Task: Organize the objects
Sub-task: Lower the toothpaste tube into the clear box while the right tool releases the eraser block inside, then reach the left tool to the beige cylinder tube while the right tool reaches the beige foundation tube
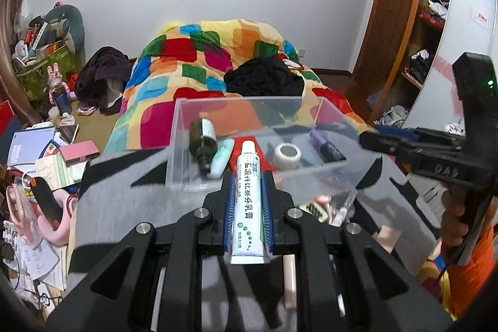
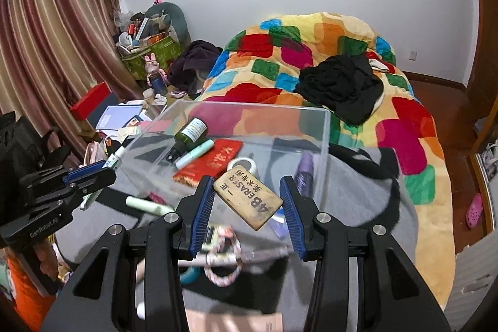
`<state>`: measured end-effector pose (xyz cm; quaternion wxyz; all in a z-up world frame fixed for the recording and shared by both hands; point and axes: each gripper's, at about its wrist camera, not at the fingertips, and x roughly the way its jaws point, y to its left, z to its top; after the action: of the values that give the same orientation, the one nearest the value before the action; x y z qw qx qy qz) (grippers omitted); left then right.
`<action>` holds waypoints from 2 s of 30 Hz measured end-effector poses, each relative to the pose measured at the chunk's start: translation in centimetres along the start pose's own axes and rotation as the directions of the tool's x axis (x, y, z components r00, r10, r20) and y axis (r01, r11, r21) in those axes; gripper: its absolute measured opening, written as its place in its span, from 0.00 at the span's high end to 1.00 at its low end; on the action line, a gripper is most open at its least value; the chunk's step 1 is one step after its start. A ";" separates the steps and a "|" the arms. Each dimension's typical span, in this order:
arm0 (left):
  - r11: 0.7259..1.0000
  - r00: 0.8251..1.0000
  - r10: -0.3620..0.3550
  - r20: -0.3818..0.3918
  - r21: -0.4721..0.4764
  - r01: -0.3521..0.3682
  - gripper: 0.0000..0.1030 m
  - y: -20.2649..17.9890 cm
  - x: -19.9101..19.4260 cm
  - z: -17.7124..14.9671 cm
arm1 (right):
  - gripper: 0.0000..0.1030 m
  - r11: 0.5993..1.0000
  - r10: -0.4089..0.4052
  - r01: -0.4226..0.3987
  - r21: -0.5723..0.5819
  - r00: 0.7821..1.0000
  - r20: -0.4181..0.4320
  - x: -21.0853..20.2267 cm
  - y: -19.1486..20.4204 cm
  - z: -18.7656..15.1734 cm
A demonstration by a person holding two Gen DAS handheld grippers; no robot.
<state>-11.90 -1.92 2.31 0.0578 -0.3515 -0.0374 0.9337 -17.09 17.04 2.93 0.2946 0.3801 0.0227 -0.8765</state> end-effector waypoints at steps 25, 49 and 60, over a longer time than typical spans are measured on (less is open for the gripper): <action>0.999 0.994 -0.042 -0.101 -0.030 0.039 0.84 0.1 5.9 2.0 | 0.55 0.999 -0.016 0.011 -0.034 0.988 -0.156 6.9 1.2 1.0; 0.997 0.982 -0.063 -0.179 0.035 0.071 0.69 -2.3 1.8 -6.2 | 0.44 1.000 0.013 -0.012 0.009 0.993 -0.120 -1.4 1.8 -6.8; 0.994 0.979 -0.040 -0.201 0.087 0.059 0.84 -4.1 2.9 -9.5 | 0.43 0.998 -0.043 0.033 -0.053 0.980 -0.193 -2.8 3.5 -12.9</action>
<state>-7.39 2.84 -6.24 0.1007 -0.4392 0.0034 0.8927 -5.31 18.92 -3.69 0.2836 0.4559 0.0803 -0.8398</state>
